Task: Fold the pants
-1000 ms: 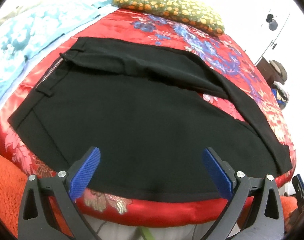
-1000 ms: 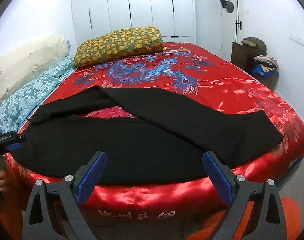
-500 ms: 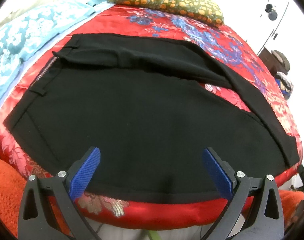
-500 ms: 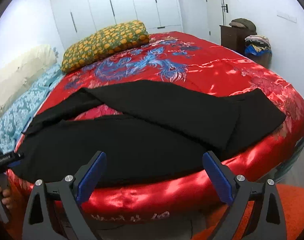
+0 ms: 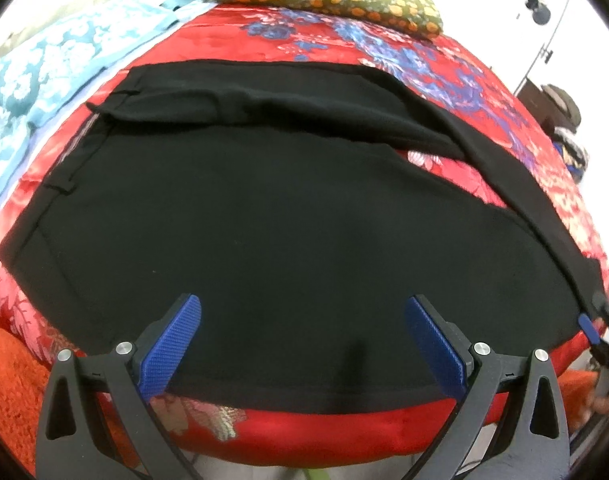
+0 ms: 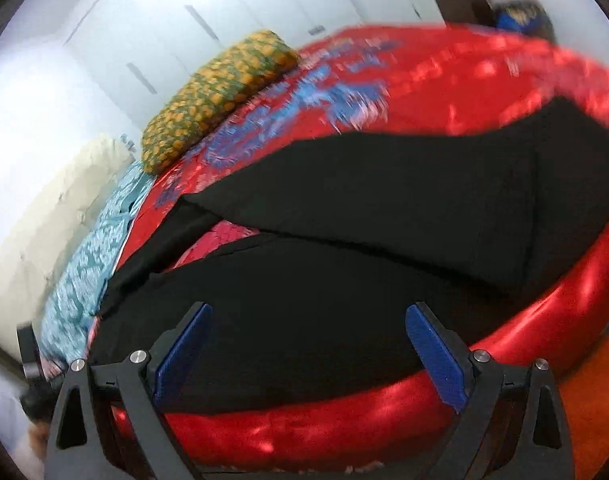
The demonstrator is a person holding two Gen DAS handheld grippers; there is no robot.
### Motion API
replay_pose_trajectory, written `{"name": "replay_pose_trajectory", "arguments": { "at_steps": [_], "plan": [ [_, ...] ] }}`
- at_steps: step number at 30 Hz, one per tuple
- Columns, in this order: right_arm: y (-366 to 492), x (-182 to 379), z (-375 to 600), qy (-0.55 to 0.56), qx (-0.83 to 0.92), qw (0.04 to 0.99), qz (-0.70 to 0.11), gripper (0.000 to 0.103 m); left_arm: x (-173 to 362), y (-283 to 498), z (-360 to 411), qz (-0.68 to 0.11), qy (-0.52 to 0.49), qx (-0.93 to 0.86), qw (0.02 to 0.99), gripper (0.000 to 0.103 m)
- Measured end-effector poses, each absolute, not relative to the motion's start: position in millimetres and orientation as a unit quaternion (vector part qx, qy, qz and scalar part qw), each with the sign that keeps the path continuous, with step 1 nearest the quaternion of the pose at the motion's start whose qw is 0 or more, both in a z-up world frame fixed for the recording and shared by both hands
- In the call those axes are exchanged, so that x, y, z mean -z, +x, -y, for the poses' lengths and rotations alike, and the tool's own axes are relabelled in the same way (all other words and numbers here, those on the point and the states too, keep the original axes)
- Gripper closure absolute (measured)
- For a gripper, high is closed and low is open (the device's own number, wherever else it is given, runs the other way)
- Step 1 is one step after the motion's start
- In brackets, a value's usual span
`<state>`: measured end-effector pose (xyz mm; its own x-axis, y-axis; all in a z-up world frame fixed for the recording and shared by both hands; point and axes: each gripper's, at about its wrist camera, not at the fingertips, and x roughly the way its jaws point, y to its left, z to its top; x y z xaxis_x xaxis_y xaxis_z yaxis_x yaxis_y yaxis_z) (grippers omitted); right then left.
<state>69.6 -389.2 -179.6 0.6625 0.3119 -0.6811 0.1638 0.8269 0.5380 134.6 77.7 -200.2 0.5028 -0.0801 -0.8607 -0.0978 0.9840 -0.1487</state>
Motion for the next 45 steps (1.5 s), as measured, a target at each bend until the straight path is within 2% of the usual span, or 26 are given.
{"name": "replay_pose_trajectory", "arguments": {
  "at_steps": [10, 12, 14, 15, 19, 20, 25, 30, 36, 42, 44, 45],
  "plan": [
    [75, 193, 457, 0.412, 0.061, 0.841, -0.345, 0.007, 212, 138, -78, -0.514, -0.068, -0.019, 0.855, 0.001],
    [77, 192, 462, 0.419, 0.064, 0.84, -0.338, 0.01, 216, 138, -73, -0.519, -0.054, -0.02, 0.853, 0.001],
    [75, 193, 469, 0.435, 0.068, 0.834, -0.332, 0.019, 217, 138, -66, -0.52, -0.038, -0.018, 0.853, 0.001],
    [74, 193, 474, 0.444, 0.071, 0.83, -0.33, 0.028, 218, 138, -63, -0.521, -0.032, -0.017, 0.853, 0.001],
    [80, 201, 489, 0.449, 0.074, 0.817, -0.354, 0.081, 217, 141, -46, -0.524, -0.014, 0.002, 0.852, 0.001],
    [82, 203, 491, 0.447, 0.075, 0.816, -0.359, 0.084, 215, 144, -43, -0.526, -0.013, 0.011, 0.85, 0.001],
    [78, 173, 492, 0.423, 0.038, 0.844, -0.327, 0.086, 183, 197, -37, -0.524, -0.037, 0.066, 0.848, 0.001],
    [78, 142, 486, 0.388, -0.002, 0.874, -0.293, 0.086, 159, 306, -47, -0.538, -0.136, 0.101, 0.826, 0.001],
    [78, 143, 492, 0.398, -0.023, 0.871, -0.286, 0.087, 189, 422, -57, -0.577, -0.26, 0.052, 0.773, 0.002],
    [70, 144, 507, 0.431, -0.061, 0.86, -0.266, 0.087, 224, 467, -48, -0.591, -0.294, 0.034, 0.75, 0.003],
    [69, 141, 509, 0.436, -0.075, 0.859, -0.257, 0.088, 235, 477, -43, -0.599, -0.293, 0.032, 0.744, 0.006],
    [68, 140, 510, 0.439, -0.081, 0.859, -0.252, 0.088, 239, 480, -44, -0.602, -0.293, 0.031, 0.742, 0.013]
  ]
}}
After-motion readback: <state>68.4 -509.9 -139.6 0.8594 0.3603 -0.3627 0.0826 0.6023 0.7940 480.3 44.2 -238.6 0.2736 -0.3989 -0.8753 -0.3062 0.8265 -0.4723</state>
